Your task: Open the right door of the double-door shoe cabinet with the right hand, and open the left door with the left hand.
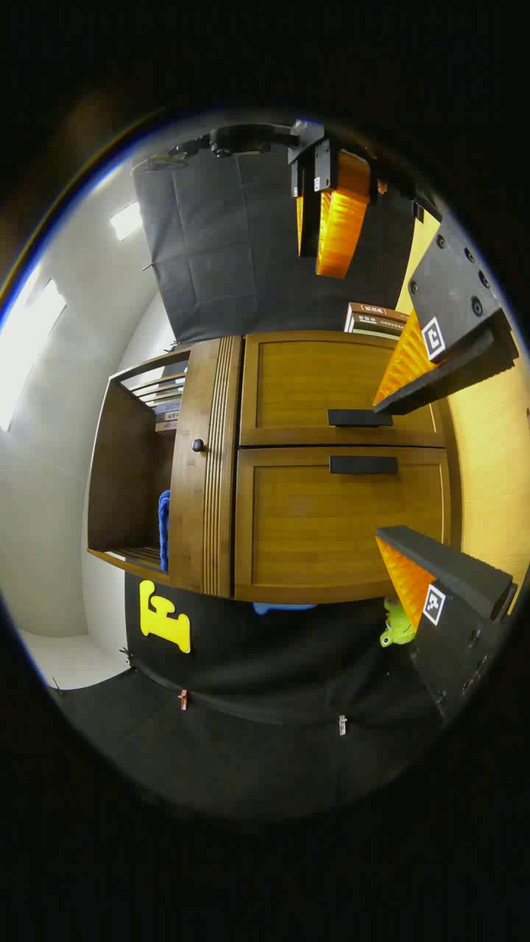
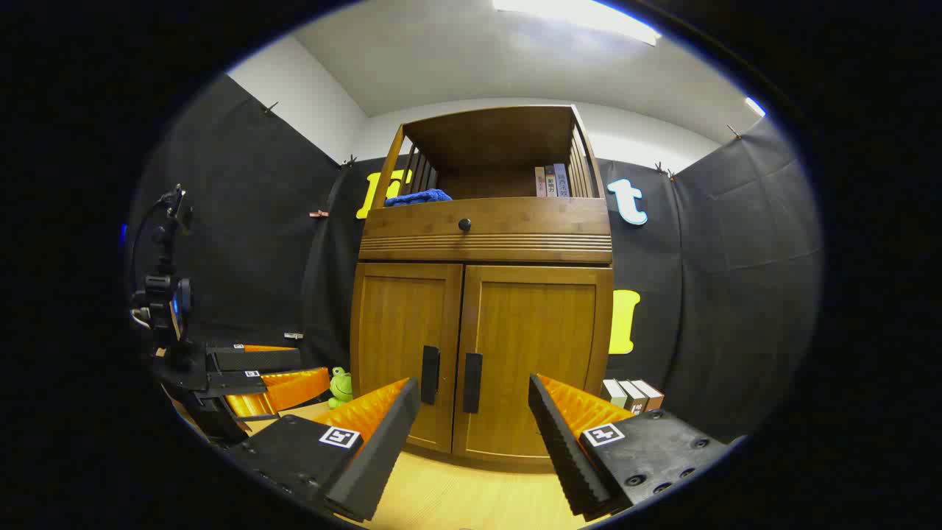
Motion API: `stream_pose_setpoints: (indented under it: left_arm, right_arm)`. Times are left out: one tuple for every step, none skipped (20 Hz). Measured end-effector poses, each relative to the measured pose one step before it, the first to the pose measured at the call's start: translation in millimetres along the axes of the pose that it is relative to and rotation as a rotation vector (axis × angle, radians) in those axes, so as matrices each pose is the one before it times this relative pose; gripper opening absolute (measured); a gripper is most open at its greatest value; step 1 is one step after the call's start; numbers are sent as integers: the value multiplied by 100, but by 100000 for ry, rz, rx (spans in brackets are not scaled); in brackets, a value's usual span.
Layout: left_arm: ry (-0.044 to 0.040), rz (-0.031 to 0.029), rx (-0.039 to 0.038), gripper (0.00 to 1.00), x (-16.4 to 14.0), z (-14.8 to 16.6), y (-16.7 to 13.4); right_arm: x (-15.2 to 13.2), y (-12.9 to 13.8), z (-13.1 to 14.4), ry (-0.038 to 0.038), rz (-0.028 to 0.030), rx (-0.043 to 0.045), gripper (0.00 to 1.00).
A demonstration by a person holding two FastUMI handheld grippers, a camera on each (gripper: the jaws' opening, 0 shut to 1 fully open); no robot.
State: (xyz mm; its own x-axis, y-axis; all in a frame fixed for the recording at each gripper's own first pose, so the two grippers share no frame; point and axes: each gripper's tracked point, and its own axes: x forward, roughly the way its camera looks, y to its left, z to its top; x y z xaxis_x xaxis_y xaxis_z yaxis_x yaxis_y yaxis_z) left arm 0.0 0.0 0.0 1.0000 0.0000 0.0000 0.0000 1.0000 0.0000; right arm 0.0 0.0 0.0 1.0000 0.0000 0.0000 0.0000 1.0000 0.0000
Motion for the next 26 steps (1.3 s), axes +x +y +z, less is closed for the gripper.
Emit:
stream_pose_setpoints:
  left_arm:
    - [-60,331,-80,95,2,82,140]
    - [-11,349,-157,95,-66,-162,201]
    - [-105,327,-239,95,-86,28,134]
    - [-35,227,-104,93,-62,-18,86]
    - [-50,185,39,93,-50,41,-58]
    - [23,111,27,95,33,-27,11]
    - [96,-98,65,95,13,38,-106]
    - [102,-137,-43,95,48,37,-139]
    - [87,-136,44,95,-17,74,-95]
    - [-105,-181,0,95,-21,-19,-67]
    - [-122,-216,3,94,7,111,-112]
    - [-105,-318,6,94,-20,13,-153]
    - [-157,-231,-44,94,46,1,-131]
    - [-168,-138,-54,94,3,63,-128]
    - [-33,-163,-5,95,21,-19,-147]
    - [132,-250,181,95,-33,13,-139]
    - [108,-194,365,95,-126,-50,-150]
    - [77,-49,368,95,-9,7,-47]
    - [127,-130,331,95,28,-18,-118]
    - [65,-287,196,95,-21,24,-131]
    - [-45,-226,-110,94,-112,-21,35]
    - [-211,-170,-200,95,-17,132,40]
    - [-188,120,-145,95,-1,117,115]
    - [-190,227,-114,95,34,-20,95]
    - [-136,275,-92,95,14,-43,124]
    - [-21,174,-138,95,64,4,109]
  right_arm:
    - [-26,-47,180,-567,-320,-72,94]
    - [37,-54,373,-1433,-647,-365,94]
    - [52,-97,300,-1506,-606,-10,94]
    - [133,-21,105,-224,36,276,94]
    - [36,-87,-213,1218,182,686,94]
    - [-91,-139,-235,1041,-311,252,93]
    - [-19,27,-79,698,123,-450,94]
    - [-119,-41,54,224,-138,-890,94]
    - [-70,-24,83,-158,-21,-924,94]
    - [71,-75,20,112,217,-791,94]
    - [-6,-36,-61,16,228,-497,94]
    - [-63,5,-187,487,275,-211,94]
    - [-66,-17,-195,448,256,-433,94]
    - [-179,-156,-119,327,25,-478,94]
    - [-104,-89,-83,400,172,-394,94]
    - [-151,-18,-135,329,79,-231,94]
    - [-146,21,65,-159,197,-229,94]
    - [-31,74,68,-212,303,-66,94]
    - [-35,108,45,-142,492,213,94]
    - [-6,111,-93,102,599,197,94]
    - [19,113,-62,130,451,113,94]
    - [35,90,-44,317,345,-154,94]
    - [-25,-8,-119,454,262,-597,94]
    - [-11,-121,-47,46,-114,-862,94]
    - [160,-116,101,-301,-448,-832,94]
    - [71,-90,-9,-388,-102,-258,94]
